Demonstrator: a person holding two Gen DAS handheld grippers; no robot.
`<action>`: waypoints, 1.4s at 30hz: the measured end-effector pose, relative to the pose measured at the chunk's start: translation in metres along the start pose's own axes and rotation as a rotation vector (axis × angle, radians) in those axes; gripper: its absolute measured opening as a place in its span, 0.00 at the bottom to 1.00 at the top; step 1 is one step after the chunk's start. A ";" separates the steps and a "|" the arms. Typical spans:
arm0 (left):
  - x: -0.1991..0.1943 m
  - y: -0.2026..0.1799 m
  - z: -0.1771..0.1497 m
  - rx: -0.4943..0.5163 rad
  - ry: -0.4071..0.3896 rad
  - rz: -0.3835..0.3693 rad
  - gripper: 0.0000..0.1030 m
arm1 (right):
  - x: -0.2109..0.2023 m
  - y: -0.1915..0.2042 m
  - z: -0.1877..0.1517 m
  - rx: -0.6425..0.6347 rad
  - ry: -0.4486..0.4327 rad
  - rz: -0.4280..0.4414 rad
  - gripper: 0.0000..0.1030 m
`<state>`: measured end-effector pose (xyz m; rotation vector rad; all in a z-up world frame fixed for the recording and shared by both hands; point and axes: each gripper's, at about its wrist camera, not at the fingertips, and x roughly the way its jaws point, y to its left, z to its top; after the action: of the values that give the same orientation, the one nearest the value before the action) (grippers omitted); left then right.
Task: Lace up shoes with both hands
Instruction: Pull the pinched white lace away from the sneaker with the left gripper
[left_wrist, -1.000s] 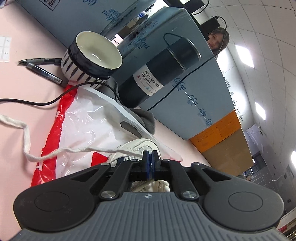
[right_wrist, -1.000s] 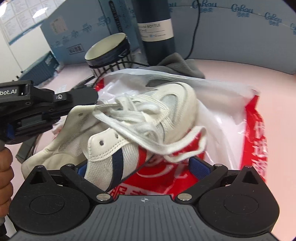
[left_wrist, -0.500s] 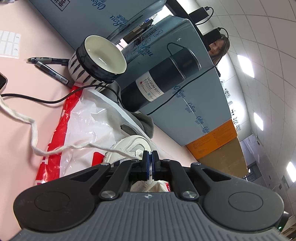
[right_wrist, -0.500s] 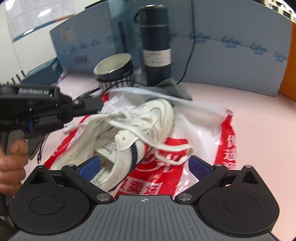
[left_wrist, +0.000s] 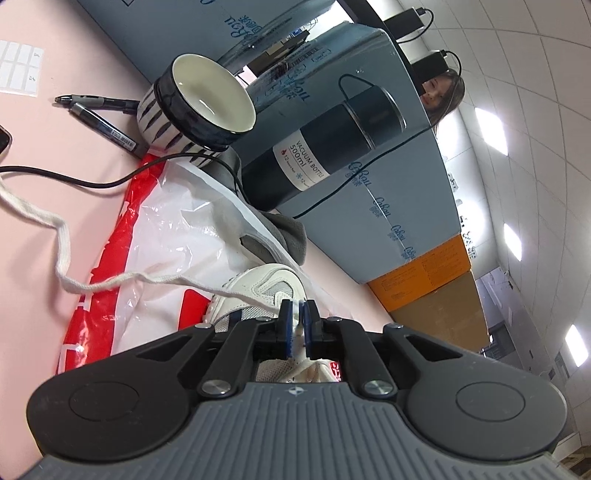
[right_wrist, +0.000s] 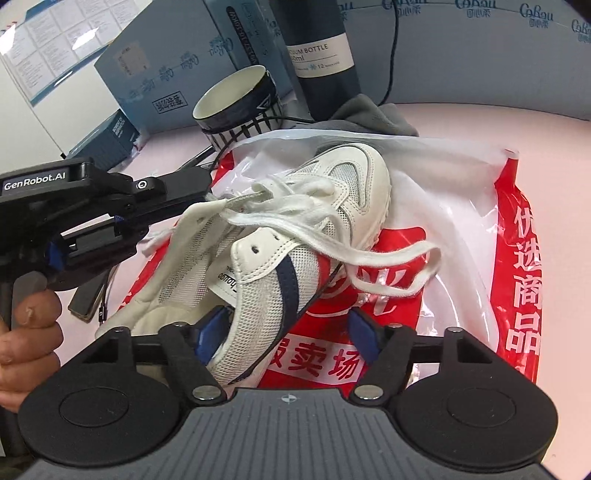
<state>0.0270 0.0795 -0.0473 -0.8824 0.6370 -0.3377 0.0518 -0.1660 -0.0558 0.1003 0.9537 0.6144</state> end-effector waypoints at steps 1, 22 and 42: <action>0.001 0.000 -0.001 0.002 0.004 0.000 0.08 | 0.000 -0.001 0.000 0.003 0.001 0.000 0.67; -0.040 -0.015 0.020 0.117 -0.173 0.054 0.02 | 0.006 0.001 0.003 0.006 0.031 -0.038 0.76; -0.136 -0.004 0.058 0.072 -0.472 0.128 0.02 | 0.005 0.002 0.001 0.026 0.016 -0.049 0.78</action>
<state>-0.0401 0.1832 0.0335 -0.8107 0.2405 -0.0305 0.0540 -0.1612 -0.0578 0.0950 0.9772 0.5585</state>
